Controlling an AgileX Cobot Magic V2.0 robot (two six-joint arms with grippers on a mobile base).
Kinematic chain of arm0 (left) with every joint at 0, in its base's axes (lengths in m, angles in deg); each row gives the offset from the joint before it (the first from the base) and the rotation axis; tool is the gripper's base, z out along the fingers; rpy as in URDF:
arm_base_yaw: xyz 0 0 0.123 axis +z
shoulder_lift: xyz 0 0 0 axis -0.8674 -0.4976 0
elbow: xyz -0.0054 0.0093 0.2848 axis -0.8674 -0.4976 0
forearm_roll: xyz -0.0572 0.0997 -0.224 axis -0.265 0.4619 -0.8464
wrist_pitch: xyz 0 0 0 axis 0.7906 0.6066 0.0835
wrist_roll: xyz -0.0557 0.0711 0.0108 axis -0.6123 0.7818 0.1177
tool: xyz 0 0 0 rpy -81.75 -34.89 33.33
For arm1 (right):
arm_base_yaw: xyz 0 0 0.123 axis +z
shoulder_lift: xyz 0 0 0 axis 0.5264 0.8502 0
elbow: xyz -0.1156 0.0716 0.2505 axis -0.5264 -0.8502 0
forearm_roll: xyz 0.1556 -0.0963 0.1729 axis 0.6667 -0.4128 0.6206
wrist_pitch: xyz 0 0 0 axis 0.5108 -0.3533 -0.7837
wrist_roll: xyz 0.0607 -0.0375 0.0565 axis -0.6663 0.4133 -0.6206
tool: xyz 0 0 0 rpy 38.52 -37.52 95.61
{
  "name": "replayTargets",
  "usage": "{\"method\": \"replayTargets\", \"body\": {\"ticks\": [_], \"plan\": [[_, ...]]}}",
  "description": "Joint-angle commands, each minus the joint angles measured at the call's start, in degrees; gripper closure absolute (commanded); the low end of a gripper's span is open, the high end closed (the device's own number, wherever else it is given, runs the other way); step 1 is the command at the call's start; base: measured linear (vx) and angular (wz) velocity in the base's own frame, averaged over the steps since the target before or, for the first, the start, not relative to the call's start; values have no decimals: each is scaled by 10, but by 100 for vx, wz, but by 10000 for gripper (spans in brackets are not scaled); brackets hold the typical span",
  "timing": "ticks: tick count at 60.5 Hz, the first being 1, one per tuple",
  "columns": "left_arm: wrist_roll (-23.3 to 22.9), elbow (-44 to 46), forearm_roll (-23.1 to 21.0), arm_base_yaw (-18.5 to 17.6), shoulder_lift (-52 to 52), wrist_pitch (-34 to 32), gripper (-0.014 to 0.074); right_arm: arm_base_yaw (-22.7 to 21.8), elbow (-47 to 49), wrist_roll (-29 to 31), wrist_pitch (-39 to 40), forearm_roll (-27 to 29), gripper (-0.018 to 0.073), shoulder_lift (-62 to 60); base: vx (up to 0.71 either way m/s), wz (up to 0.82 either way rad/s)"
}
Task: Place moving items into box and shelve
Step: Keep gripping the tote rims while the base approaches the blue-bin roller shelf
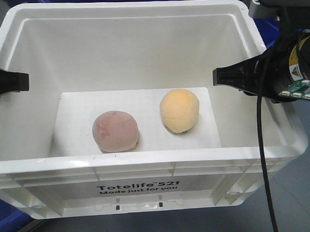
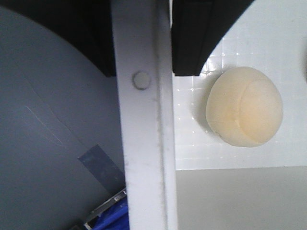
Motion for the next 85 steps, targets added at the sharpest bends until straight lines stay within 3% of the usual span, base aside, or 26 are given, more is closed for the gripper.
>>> {"method": "replayTargets", "body": {"ticks": [1, 25, 85], "plan": [[0, 23, 27, -3, 15, -62, 619, -4, 23, 3, 38, -71, 484, -20, 14, 61], [0, 23, 27, -3, 15, -62, 619, -4, 23, 3, 38, -71, 484, -20, 14, 62], [0, 23, 27, -3, 15, -62, 619, -4, 23, 3, 38, -71, 484, -20, 13, 0]]}}
